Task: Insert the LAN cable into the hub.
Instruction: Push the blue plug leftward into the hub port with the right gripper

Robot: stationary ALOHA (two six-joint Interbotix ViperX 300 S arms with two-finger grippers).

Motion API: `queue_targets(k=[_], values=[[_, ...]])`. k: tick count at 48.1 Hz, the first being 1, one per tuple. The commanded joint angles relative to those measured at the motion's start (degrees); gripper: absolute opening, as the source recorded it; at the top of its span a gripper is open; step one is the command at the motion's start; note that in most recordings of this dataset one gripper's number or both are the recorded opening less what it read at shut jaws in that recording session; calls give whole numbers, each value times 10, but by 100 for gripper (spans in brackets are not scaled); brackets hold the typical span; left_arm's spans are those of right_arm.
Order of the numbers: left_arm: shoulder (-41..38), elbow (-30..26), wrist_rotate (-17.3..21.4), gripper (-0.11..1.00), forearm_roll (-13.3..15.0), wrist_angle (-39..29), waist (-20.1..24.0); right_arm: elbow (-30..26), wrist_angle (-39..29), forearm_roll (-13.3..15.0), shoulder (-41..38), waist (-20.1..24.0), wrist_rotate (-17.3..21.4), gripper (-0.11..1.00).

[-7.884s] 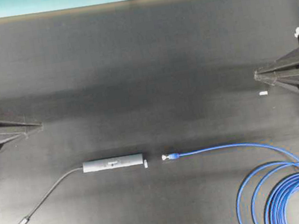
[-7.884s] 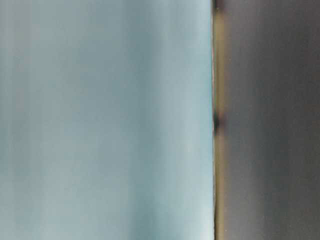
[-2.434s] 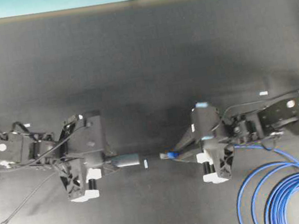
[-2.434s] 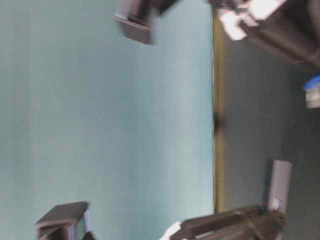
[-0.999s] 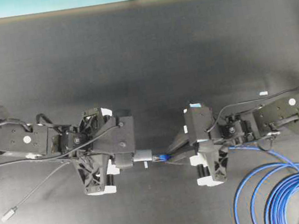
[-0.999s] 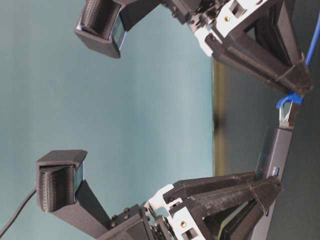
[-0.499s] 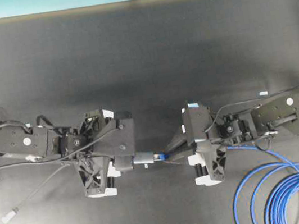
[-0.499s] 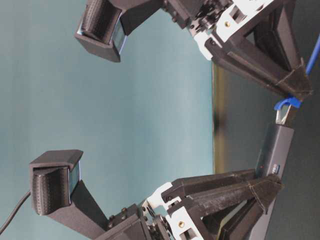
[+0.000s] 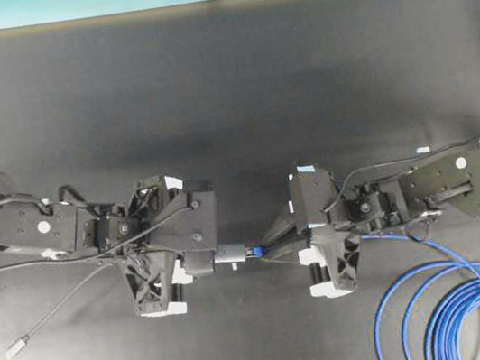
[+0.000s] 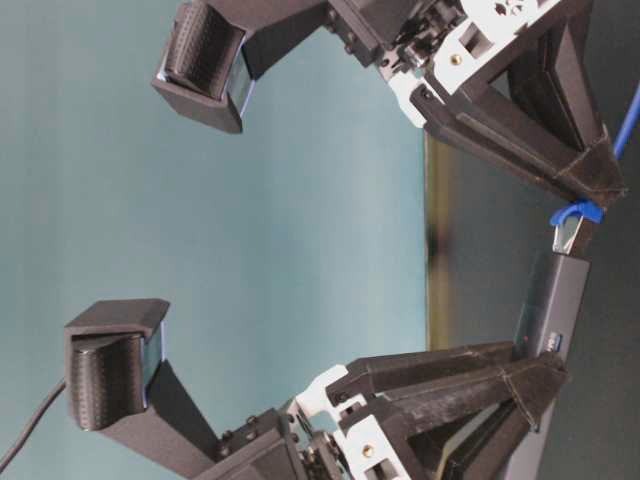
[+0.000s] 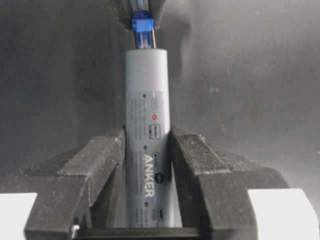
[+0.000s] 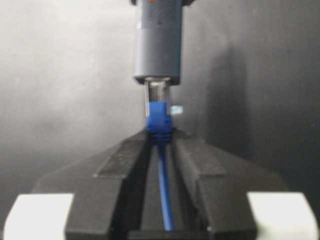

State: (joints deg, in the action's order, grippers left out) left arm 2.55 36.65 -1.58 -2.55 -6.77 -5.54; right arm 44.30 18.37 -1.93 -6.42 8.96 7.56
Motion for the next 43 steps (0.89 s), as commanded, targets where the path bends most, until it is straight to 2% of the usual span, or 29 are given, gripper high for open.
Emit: queue_targets(k=[1, 11, 24, 36, 43], values=[[2, -12, 0, 28, -1, 4, -2, -22, 5, -1, 1, -4, -2, 12], [-2, -16, 1, 28, -1, 4, 0, -36, -1, -1, -4, -6, 1, 12], [-13, -36, 2, 28, -1, -32, 1, -55, -94, -1, -11, -10, 0, 12], [-31, -69, 2, 28, -1, -90, 1, -72, -104, -3, -16, -13, 5, 12], [-35, -77, 2, 28, -2, -96, 2, -74, -103, -6, -17, -16, 10, 12]])
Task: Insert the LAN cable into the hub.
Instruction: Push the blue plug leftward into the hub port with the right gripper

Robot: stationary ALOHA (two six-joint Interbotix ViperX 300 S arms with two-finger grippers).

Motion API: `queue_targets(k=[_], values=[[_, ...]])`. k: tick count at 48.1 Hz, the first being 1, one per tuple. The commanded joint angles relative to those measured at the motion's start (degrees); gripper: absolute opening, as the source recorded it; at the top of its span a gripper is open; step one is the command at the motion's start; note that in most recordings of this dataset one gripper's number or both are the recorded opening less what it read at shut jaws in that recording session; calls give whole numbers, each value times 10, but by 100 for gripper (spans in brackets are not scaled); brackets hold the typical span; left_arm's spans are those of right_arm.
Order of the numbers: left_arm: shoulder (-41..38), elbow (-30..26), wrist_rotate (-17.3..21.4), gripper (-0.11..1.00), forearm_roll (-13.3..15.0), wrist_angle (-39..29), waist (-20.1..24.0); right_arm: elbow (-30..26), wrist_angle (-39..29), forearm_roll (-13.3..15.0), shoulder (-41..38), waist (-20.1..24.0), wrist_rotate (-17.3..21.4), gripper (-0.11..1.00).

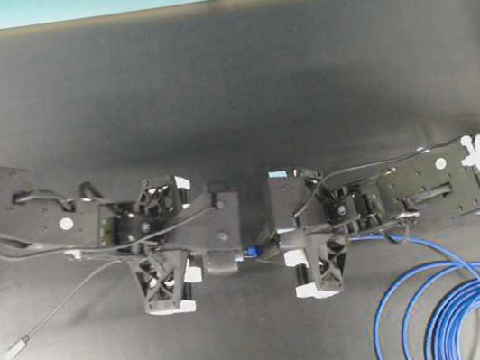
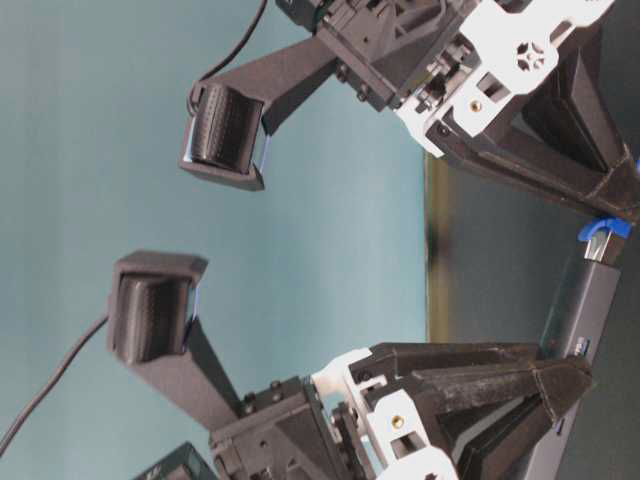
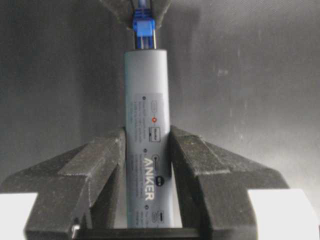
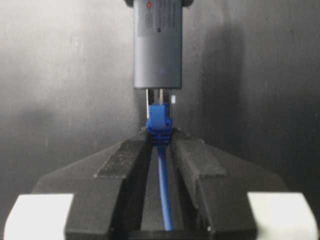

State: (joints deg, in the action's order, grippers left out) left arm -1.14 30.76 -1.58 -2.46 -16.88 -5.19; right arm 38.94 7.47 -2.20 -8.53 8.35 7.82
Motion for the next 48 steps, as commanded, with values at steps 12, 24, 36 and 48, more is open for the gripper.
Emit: queue_targets(k=[12, 24, 36, 48], values=[[2, -16, 2, 28, -3, 47, 2, -23, 35, -4, 4, -11, 9, 12], [2, -7, 2, 28, -3, 58, 4, -23, 63, -4, 4, -16, 9, 12], [18, 33, 2, 28, -3, 54, -1, 3, 52, -4, 15, -11, 8, 12], [33, 62, 1, 28, -3, 54, -3, 32, 42, -4, 26, -3, 9, 12]])
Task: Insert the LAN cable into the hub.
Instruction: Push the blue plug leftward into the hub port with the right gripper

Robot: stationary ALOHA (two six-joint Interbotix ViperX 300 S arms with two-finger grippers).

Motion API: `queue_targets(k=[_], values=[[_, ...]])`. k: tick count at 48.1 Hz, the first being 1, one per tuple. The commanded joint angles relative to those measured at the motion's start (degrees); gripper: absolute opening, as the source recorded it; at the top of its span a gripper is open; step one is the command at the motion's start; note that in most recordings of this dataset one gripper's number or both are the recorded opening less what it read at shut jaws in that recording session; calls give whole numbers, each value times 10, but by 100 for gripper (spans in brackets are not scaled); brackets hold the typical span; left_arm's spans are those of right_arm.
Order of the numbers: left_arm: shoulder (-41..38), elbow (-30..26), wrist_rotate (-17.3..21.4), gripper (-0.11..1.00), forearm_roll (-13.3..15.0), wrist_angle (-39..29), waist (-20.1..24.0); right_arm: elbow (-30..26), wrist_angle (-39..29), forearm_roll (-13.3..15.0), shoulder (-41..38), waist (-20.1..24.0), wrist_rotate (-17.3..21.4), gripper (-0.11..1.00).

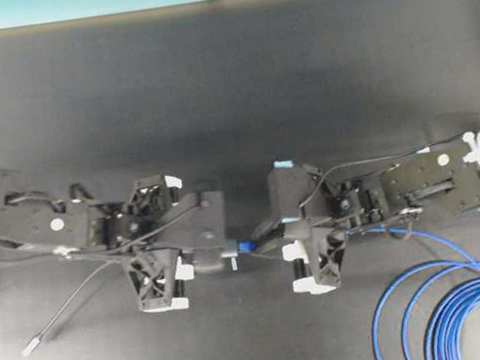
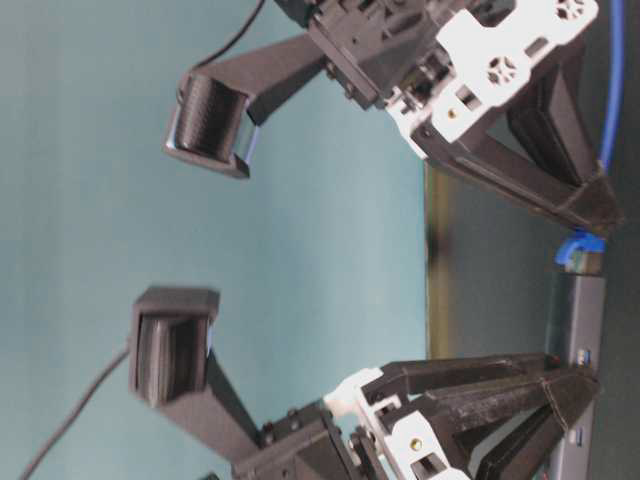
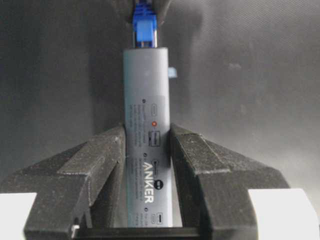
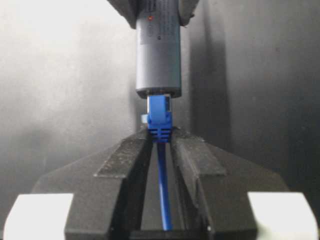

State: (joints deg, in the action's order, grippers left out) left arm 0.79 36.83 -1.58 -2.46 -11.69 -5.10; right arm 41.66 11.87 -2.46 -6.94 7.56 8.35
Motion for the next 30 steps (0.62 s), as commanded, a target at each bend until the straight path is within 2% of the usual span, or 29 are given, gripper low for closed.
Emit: queue_targets(k=[1, 10, 13, 18, 22, 25, 30], values=[[14, 2, 1, 28, -3, 3, -3, 7, -3, -2, 11, 5, 4, 12], [14, 5, 1, 28, -3, 3, -2, 26, -4, -2, 20, 6, 4, 15], [14, 6, 1, 28, -3, 5, -2, 31, -3, -2, 23, 7, 4, 30], [14, 8, 2, 28, -3, 4, -1, 32, -5, -2, 24, 8, 3, 62], [17, 11, 2, 28, -3, 4, 0, 36, -6, -2, 27, 10, 4, 81], [19, 16, 1, 28, -3, 6, 0, 40, -6, -2, 32, 10, 4, 86], [21, 20, 1, 28, -3, 6, 1, 52, -3, -2, 41, 10, 4, 82]])
